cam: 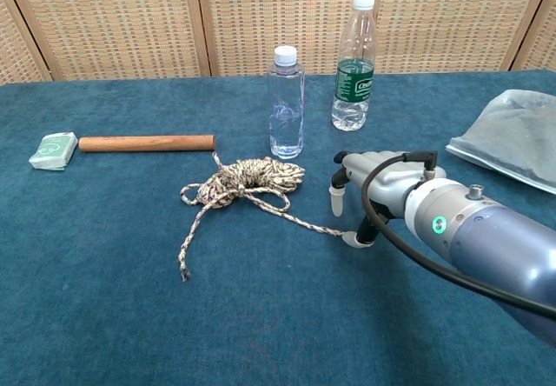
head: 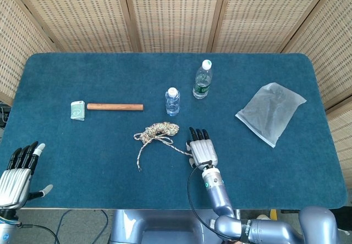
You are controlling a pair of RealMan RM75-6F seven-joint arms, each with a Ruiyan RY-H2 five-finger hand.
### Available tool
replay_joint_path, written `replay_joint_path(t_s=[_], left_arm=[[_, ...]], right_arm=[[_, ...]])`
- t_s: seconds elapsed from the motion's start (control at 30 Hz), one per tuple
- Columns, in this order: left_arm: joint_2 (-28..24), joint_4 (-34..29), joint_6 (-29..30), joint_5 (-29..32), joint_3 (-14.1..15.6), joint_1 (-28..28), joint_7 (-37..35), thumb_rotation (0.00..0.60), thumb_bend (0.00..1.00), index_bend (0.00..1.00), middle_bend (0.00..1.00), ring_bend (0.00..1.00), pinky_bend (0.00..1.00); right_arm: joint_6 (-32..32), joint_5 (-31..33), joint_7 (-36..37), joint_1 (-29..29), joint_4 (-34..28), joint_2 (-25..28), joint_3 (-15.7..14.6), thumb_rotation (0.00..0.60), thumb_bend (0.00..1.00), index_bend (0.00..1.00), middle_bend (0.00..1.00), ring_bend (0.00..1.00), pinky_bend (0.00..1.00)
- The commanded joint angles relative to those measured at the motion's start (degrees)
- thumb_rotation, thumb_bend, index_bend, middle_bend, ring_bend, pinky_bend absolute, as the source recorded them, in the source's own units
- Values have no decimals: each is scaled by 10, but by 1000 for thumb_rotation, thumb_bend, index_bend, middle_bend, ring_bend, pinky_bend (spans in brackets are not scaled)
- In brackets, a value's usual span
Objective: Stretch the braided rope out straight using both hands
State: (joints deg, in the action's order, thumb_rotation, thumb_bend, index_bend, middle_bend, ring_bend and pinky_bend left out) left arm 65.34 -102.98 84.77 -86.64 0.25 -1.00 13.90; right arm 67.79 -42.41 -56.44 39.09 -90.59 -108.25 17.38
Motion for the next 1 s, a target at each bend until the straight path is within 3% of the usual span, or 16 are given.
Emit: replay_joint_path(t_s=[0.03, 0.73, 1.0], left_arm=[[1, 0, 0, 0, 0, 0, 1, 600, 83, 0, 0, 0, 0], [7, 2, 1, 14, -3, -3, 9, 600, 82, 0, 0, 0, 0], [9, 3, 0, 16, -2, -5, 11, 600, 83, 0, 0, 0, 0]], right_arm=[[-1, 9, 3, 7, 14, -6, -2, 600, 305, 435, 0, 0, 0], [-9, 34, 30, 37, 77, -29, -19, 600, 341, 490, 0, 0, 0], [-11, 32, 47, 41, 89, -33, -20, 600, 403, 580, 0, 0, 0]])
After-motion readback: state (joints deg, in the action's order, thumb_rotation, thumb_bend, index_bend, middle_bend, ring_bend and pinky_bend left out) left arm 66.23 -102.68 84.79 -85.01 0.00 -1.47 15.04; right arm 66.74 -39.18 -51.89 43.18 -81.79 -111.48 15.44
